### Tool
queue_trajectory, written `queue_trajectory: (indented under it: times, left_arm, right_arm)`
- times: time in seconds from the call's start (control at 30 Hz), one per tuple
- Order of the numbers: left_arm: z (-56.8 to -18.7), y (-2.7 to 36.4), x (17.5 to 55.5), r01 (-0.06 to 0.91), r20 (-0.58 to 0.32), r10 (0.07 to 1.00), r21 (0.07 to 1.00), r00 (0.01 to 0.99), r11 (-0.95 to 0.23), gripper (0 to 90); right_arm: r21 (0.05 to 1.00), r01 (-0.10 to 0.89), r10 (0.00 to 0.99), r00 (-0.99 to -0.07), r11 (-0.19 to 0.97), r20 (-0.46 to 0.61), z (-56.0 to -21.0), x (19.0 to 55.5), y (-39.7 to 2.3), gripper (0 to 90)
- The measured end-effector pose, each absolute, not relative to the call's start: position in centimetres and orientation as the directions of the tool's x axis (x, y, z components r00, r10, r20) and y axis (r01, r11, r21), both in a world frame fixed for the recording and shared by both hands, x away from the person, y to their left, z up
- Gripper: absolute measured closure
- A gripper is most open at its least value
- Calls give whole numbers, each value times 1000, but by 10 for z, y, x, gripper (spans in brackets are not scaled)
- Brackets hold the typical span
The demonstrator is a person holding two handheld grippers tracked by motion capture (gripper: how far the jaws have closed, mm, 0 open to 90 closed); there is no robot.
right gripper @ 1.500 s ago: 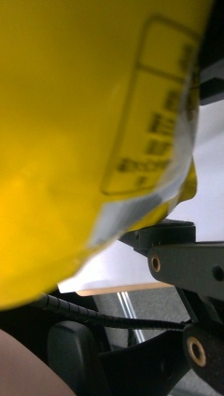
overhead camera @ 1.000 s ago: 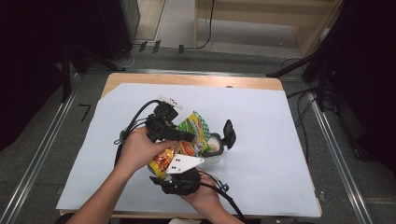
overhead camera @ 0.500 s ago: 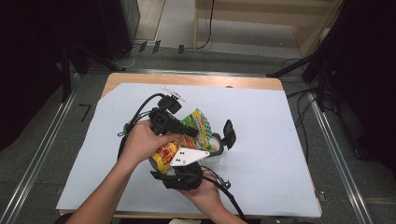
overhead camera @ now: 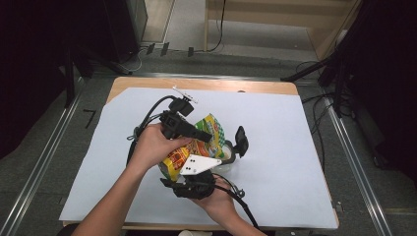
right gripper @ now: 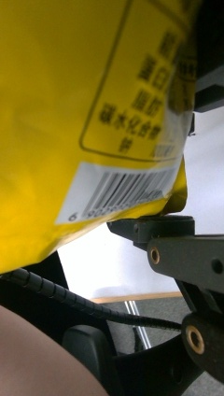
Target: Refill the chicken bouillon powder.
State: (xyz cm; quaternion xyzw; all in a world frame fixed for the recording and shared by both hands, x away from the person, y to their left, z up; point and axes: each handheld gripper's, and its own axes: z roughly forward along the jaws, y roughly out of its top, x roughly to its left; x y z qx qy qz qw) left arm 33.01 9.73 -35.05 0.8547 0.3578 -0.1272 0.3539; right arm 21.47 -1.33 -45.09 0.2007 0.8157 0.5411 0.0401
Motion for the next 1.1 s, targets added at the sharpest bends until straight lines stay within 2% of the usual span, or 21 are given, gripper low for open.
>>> queue_trajectory:
  times: [0.53, 1.1]
  left_arm:
    - [-345, 90, 331, 685, -444, 526, 535, 726, -495, 700]
    - [-344, 92, 331, 688, -435, 538, 532, 722, -493, 709]
  right_arm:
    - [902, 330, 392, -896, 277, 208, -448, 220, -20, 615]
    - [904, 334, 384, -897, 268, 218, -448, 222, -18, 613]
